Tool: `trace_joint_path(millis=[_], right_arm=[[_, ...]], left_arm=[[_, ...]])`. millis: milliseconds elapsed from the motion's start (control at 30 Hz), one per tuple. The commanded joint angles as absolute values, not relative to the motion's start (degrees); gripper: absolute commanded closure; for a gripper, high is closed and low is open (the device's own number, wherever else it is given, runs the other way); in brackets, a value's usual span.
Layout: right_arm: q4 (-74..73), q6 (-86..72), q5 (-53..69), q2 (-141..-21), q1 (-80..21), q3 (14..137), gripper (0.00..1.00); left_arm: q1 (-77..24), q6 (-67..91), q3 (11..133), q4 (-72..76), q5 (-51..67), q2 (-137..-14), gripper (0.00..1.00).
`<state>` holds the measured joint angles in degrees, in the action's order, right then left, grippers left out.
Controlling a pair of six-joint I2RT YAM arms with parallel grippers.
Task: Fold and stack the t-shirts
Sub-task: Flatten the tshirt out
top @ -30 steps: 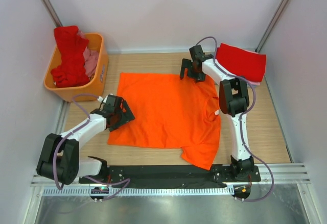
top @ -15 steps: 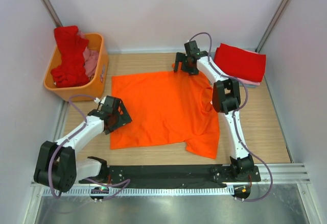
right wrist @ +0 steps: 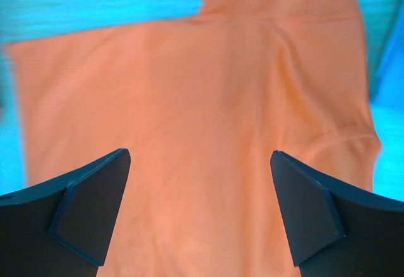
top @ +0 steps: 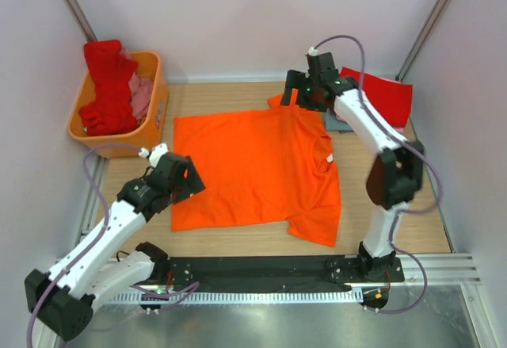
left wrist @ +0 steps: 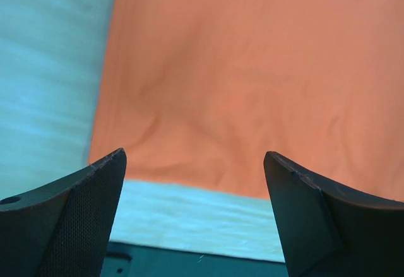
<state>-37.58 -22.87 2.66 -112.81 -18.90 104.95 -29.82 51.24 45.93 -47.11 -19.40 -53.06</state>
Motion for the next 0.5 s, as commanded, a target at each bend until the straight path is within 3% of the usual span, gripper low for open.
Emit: trace_joint_path(millis=[0,33,233,467], right_arm=[[-32.6,-24.9,-2.5,-91.2,-23.8,91.5,0.0],[-31.9,-25.7,-5.3,-83.1,-24.4,82.9,0.0],[-39.6,-36.0,-13.1,-53.8,-24.7,57.4,0.0],[-48.9,-45.6,-9.6,-38.6,-24.7,46.7,0.0]], left_arm=[[-31.5,61.6,38.2,-53.8,-20.7,-44.4,0.11],[-33.9,65.3,37.5,-54.1,-22.0,-41.0,0.11],[-34.0,71.6,30.3,-51.4,-20.8,-37.3,0.15],[-34.0,78.5,22.9,-51.1,-25.6,-35.5,0.17]])
